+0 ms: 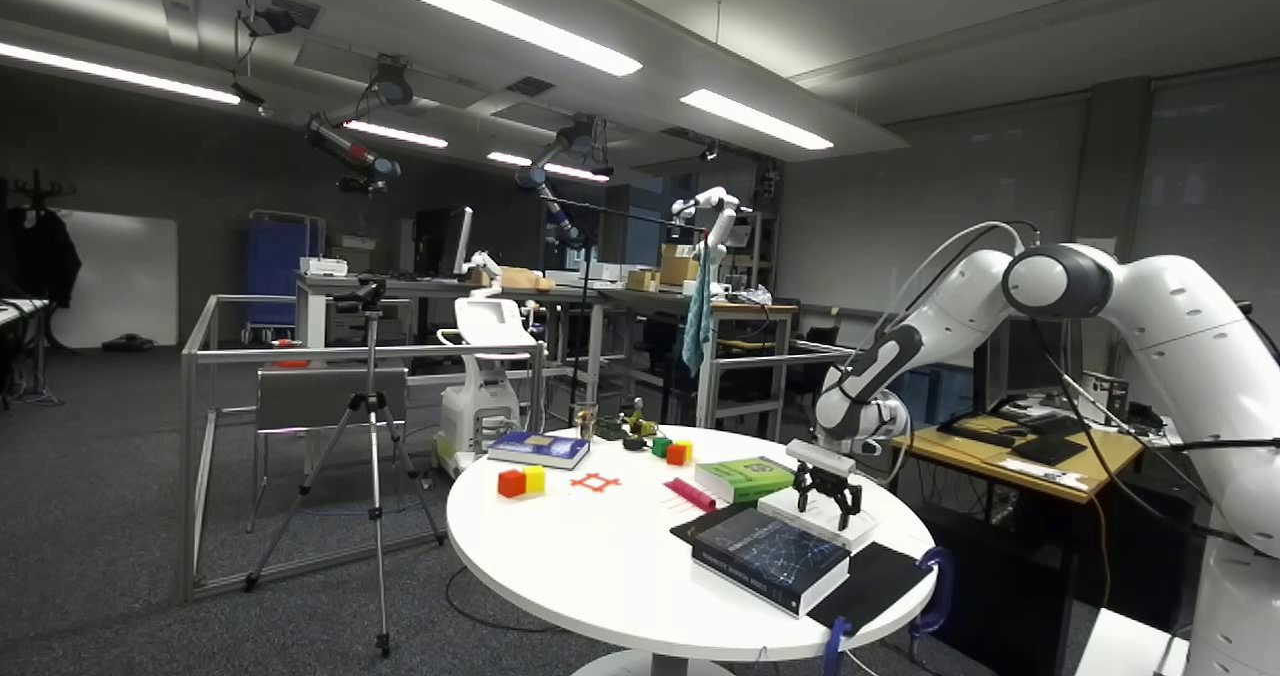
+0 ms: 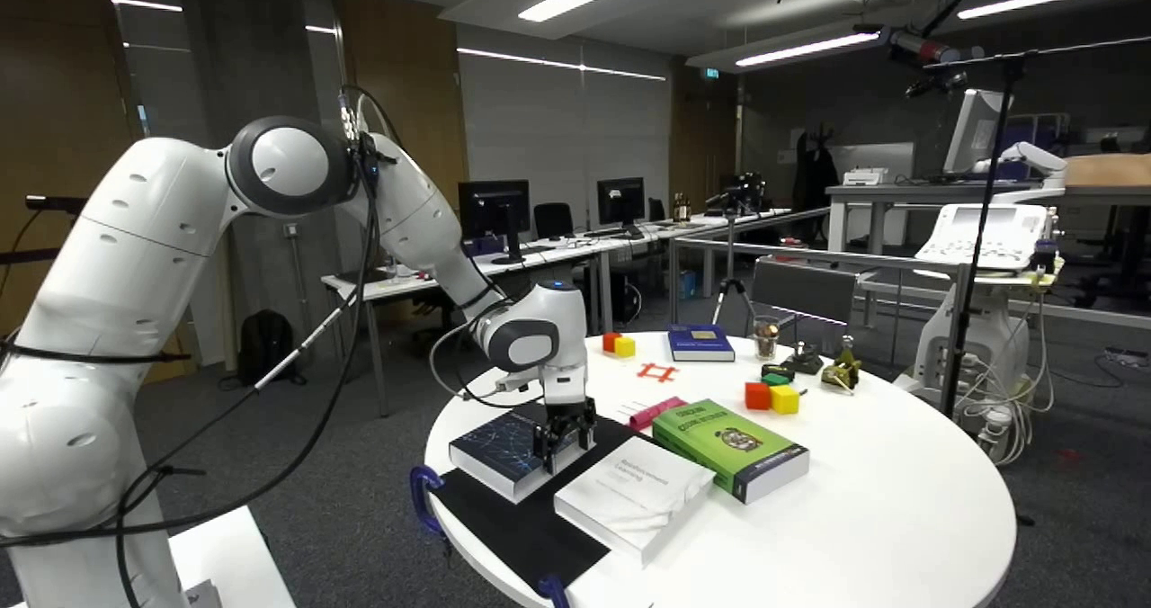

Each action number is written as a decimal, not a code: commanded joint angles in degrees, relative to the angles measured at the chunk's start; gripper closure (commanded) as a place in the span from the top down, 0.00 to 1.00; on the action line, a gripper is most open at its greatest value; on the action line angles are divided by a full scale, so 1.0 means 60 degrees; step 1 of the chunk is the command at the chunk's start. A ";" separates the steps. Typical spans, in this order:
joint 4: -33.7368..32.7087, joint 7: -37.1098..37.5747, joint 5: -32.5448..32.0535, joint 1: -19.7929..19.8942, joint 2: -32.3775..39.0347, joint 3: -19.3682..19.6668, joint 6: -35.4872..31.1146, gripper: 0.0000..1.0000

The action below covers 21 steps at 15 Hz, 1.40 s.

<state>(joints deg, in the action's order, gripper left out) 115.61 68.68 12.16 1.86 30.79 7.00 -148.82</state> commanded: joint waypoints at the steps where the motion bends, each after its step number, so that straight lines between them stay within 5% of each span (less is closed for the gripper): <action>1: -0.0712 -0.0079 0.0130 -0.0105 0.0761 0.0003 -0.0215 1.00; 21: -0.1933 0.0255 -0.0017 -0.1029 0.2045 0.0087 -0.0138 1.00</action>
<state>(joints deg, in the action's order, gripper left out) 104.74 68.71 12.08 -2.58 42.91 6.90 -149.57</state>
